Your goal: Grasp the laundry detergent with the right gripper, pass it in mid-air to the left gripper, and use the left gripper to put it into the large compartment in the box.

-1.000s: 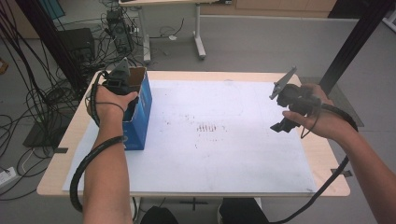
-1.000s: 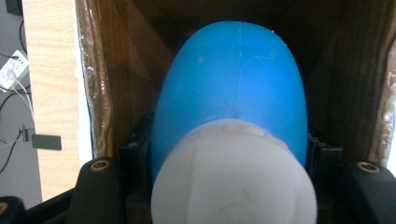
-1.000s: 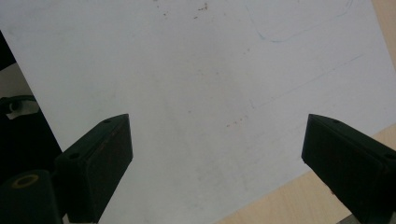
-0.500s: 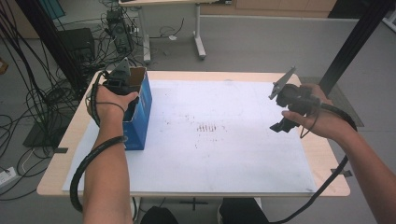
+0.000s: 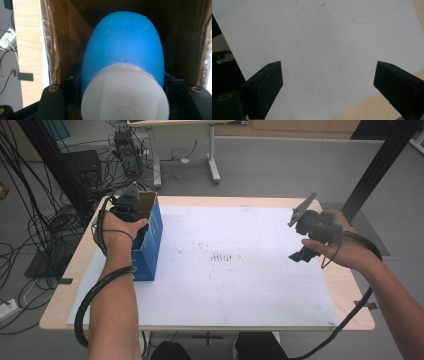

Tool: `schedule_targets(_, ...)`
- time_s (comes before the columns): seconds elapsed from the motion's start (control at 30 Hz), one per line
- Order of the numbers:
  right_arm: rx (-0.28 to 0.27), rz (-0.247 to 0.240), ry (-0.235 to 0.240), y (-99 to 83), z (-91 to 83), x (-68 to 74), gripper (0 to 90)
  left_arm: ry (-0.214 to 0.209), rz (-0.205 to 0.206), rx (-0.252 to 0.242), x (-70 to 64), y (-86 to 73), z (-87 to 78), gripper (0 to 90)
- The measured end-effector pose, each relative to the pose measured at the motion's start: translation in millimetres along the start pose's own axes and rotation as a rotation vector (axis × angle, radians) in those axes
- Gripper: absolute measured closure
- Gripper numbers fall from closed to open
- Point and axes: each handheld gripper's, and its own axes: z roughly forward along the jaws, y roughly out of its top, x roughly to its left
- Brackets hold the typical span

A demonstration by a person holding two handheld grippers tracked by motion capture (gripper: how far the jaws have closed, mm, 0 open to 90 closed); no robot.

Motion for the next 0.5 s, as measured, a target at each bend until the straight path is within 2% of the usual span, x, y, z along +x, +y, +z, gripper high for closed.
schedule_targets(0.23, -0.004, 0.0, -0.002, 0.7, 0.0, 0.4, 8.6, -0.003, -0.005, -0.005, 0.1, -0.4, -0.9, 35.5)
schedule_targets(0.5, -0.004, -0.002, 0.001, 1.6, 0.0, 1.6, 8.6, -0.008, 0.008, -0.001, -0.4, -0.4, -4.8, 33.1)
